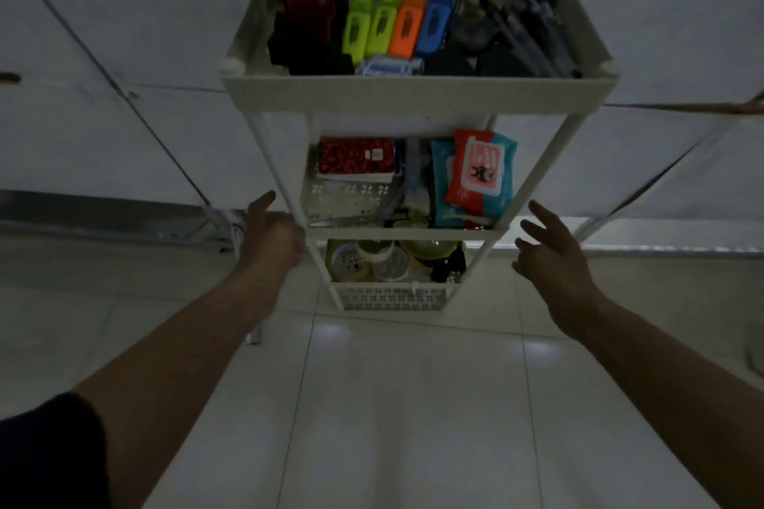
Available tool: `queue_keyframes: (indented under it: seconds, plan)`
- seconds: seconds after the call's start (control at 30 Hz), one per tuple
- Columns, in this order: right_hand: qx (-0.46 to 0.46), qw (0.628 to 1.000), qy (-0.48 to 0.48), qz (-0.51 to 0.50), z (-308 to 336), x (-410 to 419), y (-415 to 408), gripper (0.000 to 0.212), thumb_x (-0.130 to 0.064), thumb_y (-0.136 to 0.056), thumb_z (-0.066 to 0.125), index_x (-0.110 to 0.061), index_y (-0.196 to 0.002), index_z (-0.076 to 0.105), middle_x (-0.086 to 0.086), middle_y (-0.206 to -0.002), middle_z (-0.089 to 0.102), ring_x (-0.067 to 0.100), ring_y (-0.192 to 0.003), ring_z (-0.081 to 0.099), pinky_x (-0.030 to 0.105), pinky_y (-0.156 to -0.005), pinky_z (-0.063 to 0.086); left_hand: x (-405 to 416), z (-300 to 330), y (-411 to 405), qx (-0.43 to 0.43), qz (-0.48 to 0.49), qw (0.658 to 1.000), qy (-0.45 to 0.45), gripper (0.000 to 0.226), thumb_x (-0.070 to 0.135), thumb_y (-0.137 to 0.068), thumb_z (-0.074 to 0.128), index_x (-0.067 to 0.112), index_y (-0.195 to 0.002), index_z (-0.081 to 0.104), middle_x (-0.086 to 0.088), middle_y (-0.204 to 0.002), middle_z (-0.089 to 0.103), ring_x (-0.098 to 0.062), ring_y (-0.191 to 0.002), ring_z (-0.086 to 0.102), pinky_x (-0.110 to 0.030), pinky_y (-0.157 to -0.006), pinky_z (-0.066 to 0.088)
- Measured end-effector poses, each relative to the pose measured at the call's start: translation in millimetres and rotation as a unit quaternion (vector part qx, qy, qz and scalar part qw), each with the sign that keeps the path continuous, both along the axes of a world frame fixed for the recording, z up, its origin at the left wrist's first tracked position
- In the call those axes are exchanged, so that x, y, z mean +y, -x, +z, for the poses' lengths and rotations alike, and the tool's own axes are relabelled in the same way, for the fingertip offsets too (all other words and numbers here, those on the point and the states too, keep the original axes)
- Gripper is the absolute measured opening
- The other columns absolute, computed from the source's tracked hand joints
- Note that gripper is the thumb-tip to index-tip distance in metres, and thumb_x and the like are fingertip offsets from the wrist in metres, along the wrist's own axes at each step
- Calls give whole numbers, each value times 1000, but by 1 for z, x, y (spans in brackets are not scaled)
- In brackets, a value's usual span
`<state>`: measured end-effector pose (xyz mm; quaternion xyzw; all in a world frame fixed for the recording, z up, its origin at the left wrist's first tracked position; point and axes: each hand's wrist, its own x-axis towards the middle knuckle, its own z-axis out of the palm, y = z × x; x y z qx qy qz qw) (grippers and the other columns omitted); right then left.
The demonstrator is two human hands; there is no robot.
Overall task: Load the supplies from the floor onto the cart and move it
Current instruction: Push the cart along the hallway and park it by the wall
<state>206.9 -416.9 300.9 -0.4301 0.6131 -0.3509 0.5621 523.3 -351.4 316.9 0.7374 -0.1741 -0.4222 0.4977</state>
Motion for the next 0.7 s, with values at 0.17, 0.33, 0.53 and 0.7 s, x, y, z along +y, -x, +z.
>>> queue_keyframes:
  seconds: [0.17,0.33,0.53,0.7]
  plan:
    - [-40,999,-4,29,-18,1,-18,94,25,-71,38,-40,-139,36,-16,-137,48,10,-126,46,23,-65,49,-3,-22,4,3,-78,997,-14,74,-4,-66,47,37,-128,40,5,-99,53,-18,-91,53,-45,-84,52]
    - [-50,999,14,13,-27,5,-23,98,24,-68,39,-44,-140,33,-19,-133,44,1,-107,52,27,-67,48,-3,-32,9,10,-81,997,10,85,-9,-67,47,40,-136,33,11,-100,46,-15,-91,50,-35,-69,50]
    - [-10,995,74,59,-48,5,-10,103,24,-73,41,-58,-135,29,-19,-142,38,15,-125,45,24,-67,56,3,-56,3,-30,-61,995,70,82,-4,-75,50,37,-143,33,8,-103,52,-17,-84,53,-31,-67,49]
    - [52,990,120,60,-122,22,6,104,23,-78,41,-54,-143,18,-8,-155,24,22,-136,38,47,-85,57,18,-136,8,5,55,997,58,79,21,-62,50,41,-137,40,-6,-141,48,-15,-91,55,-39,-79,48]
